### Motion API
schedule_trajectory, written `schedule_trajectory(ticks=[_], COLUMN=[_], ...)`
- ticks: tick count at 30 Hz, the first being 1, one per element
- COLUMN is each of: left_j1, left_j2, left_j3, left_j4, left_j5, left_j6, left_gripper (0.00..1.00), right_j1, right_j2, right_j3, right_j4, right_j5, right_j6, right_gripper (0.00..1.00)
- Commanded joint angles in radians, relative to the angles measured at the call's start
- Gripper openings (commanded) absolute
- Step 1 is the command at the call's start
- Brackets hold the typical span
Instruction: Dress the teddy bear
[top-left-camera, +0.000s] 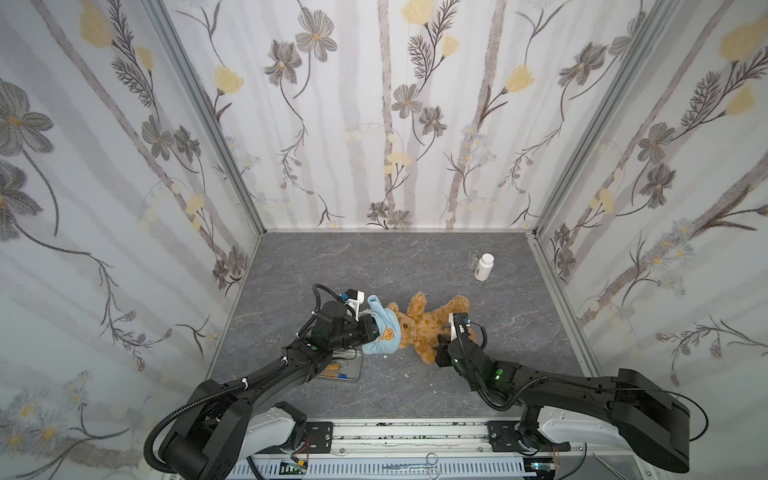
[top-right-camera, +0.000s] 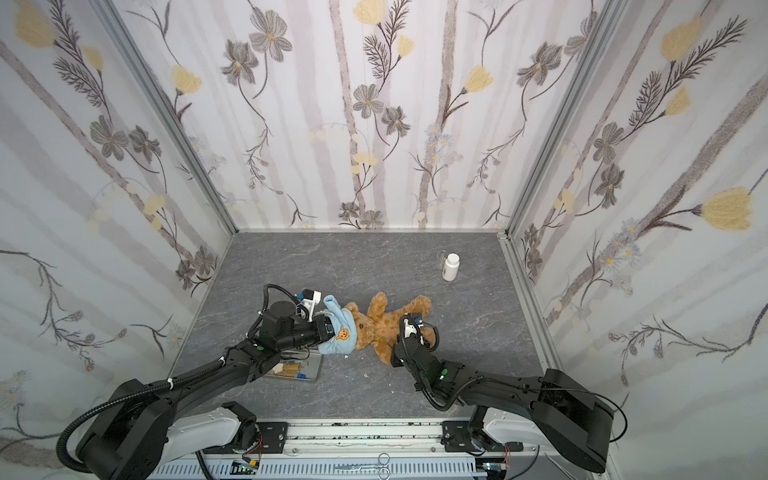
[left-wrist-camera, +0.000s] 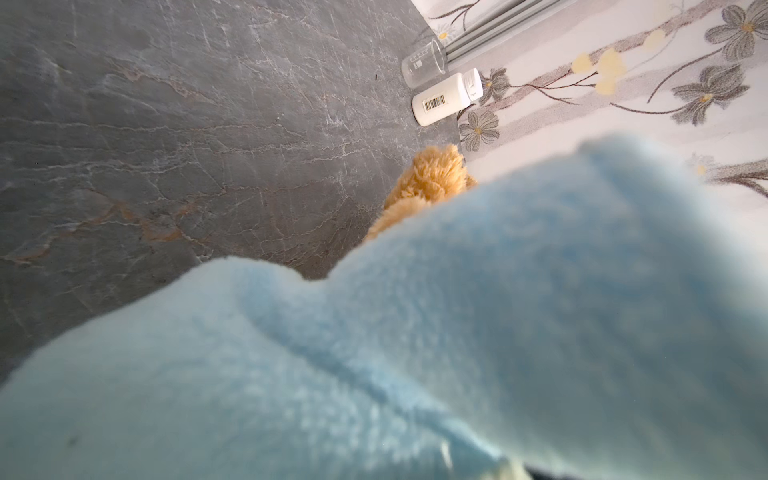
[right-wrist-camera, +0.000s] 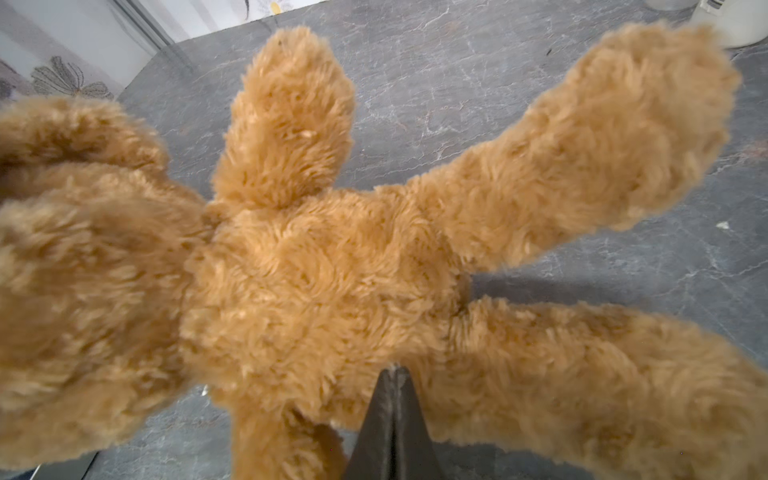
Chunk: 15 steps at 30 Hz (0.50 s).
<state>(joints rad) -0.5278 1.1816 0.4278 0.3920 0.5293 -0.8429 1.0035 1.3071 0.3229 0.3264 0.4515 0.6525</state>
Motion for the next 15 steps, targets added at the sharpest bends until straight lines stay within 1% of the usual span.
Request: schedule_trajectory(ticks=[1,3,4,6,10,12,15], left_j1=[0.000,-0.001,-0.005,-0.014,-0.024,-0.027,-0.031], left_j2=[0.008,0.015,0.019,0.027,0.039,0.041,0.038], left_j3=[0.002,0.002,0.003,0.005,0.005,0.006,0.009], left_j4=[0.054,0.057,0.059,0.060,0.061,0.062,0.062], left_j5=[-0.007,-0.019,-0.026,-0.038,-0.045,-0.049,-0.054], left_j6=[-0.032,-0.051,-0.059,-0.060,-0.063,-0.065,-0.065], left_gripper=[0.00,0.00,0.00,0.00,0.00,0.00,0.00], right_j1=[-0.004,-0.003,0.003,0.014,0.020,0.026,0.032], right_j2=[-0.023,-0.016,-0.005,0.028,0.118,0.158,0.204], right_j3=[-0.052,-0.027,-0.001,0.041,0.098,0.115,0.133], right_j4=[0.338,0.366,0.361,0.370,0.412,0.425,0.412], right_j5=[-0.282,-0.421,-0.462,-0.523,-0.539,-0.539,-0.518], right_j6=[-0.158,-0.206,-0.224,-0.238,-0.182,-0.162,-0.134], right_gripper=[0.15,0.34,0.39,0.43,0.47,0.46,0.40])
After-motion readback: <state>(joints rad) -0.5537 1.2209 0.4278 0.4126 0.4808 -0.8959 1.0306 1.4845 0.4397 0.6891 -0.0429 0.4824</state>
